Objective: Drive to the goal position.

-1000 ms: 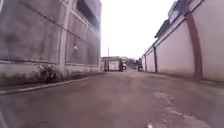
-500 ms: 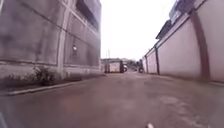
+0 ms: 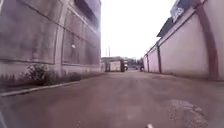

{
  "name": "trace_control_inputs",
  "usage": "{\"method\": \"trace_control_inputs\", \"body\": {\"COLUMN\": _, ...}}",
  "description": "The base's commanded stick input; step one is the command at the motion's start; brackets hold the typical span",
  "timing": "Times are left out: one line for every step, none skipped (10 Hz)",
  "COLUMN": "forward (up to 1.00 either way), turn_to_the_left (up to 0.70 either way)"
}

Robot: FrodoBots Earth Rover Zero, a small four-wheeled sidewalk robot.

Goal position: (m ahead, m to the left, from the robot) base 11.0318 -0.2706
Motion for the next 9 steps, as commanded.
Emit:
{"method": "trace_control_inputs", "body": {"forward": 0.7, "turn_to_the_left": 0.0}}
{"method": "trace_control_inputs", "body": {"forward": 0.7, "turn_to_the_left": 0.0}}
{"method": "trace_control_inputs", "body": {"forward": 0.7, "turn_to_the_left": 0.0}}
{"method": "trace_control_inputs", "body": {"forward": 0.7, "turn_to_the_left": 0.0}}
{"method": "trace_control_inputs", "body": {"forward": 0.7, "turn_to_the_left": 0.0}}
{"method": "trace_control_inputs", "body": {"forward": 0.7, "turn_to_the_left": 0.0}}
{"method": "trace_control_inputs", "body": {"forward": 0.7, "turn_to_the_left": 0.0}}
{"method": "trace_control_inputs", "body": {"forward": 0.7, "turn_to_the_left": 0.0}}
{"method": "trace_control_inputs", "body": {"forward": 0.7, "turn_to_the_left": 0.0}}
